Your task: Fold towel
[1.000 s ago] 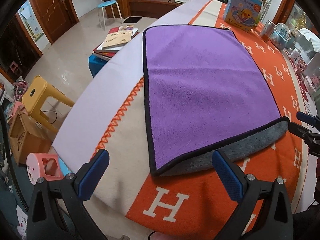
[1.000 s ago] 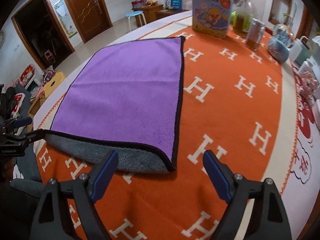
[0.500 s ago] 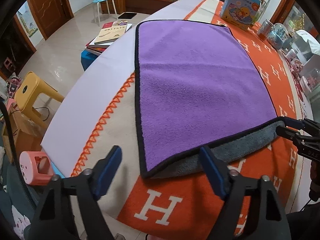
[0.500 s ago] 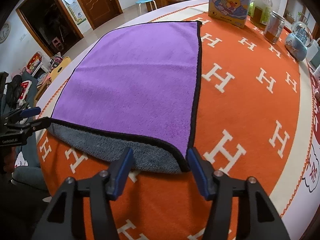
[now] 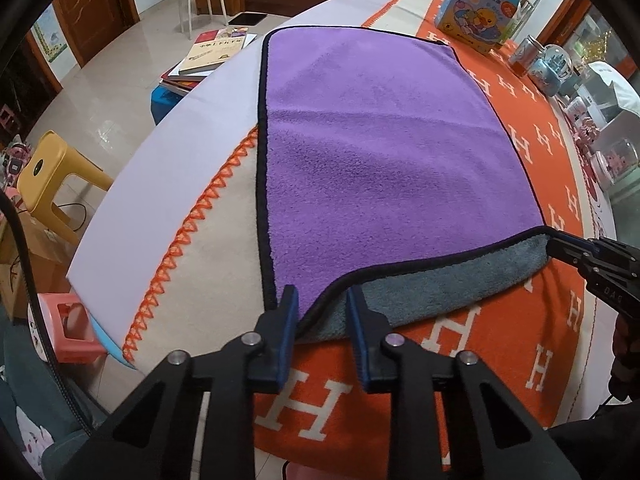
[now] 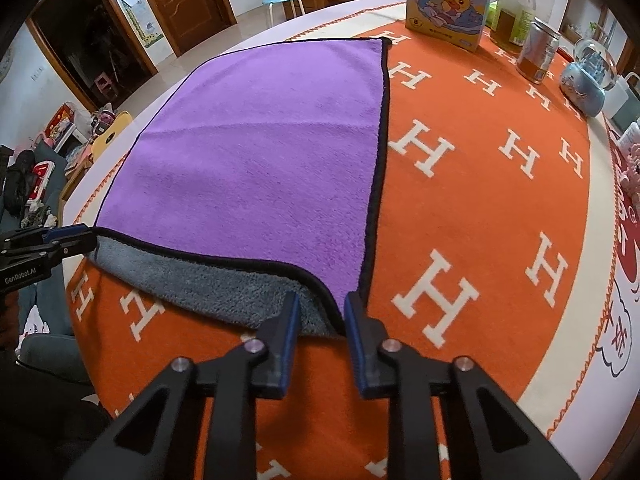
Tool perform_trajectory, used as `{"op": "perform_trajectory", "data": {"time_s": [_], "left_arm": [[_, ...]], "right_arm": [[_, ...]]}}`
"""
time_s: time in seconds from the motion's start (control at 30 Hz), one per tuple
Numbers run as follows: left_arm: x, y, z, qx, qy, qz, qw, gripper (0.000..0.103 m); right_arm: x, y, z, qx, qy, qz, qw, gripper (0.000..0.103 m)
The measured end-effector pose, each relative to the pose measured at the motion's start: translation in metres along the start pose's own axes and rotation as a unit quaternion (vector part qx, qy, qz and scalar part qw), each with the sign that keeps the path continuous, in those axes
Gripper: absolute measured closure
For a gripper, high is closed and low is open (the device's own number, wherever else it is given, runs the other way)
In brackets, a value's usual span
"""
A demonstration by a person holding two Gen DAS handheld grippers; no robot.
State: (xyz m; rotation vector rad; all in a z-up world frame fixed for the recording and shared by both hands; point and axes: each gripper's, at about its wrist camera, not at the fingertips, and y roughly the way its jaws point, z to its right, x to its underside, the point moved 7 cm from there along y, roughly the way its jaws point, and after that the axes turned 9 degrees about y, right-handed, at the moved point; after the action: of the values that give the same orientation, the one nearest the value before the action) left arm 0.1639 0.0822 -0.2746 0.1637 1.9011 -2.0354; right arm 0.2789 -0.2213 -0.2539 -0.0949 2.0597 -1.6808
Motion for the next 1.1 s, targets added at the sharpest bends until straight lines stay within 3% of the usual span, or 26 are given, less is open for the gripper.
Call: {"op": "perform_trajectory", "data": {"time_s": [0.33, 0.8, 1.1], "left_arm": [[0.0, 0.001, -0.002, 0.006, 0.014, -0.006, 0.9999, 0.098], [0.0, -0.001, 0.002, 0.001, 0.017, -0.004, 0.9998, 0.099], [-0.013, -0.019, 0.001, -0.002, 0.039, 0.019, 0.9991, 0.099]], "right_arm": [[-0.001, 0.001, 0.002, 0.004, -0.005, 0.005, 1.0, 0.098], [-0.001, -0.001, 0.004, 0.016, -0.01, 0.015, 1.0, 0.099], [-0.007, -0.013, 0.003, 0.017, -0.007, 0.036, 0.999, 0.099]]}}
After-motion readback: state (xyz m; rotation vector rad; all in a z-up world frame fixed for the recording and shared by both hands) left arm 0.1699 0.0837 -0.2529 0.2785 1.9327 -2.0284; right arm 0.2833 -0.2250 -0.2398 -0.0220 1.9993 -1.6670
